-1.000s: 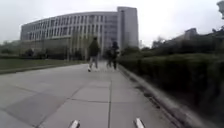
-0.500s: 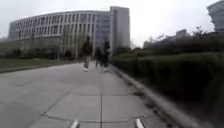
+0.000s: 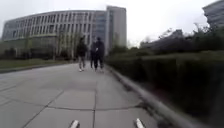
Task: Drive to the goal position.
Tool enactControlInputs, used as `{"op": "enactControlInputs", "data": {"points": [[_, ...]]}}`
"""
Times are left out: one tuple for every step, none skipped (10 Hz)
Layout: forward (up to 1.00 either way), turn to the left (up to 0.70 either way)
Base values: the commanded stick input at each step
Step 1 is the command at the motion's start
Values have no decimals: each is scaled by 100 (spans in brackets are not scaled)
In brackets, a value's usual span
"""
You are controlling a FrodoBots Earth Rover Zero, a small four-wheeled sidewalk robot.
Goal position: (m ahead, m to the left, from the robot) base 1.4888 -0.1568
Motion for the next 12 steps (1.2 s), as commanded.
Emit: {"op": "enactControlInputs", "data": {"points": [[100, 0], [100, 0], [100, 0], [100, 5], [100, 17], [100, 14], [100, 1], [100, 0], [100, 0], [100, 0], [100, 0], [100, 0]]}}
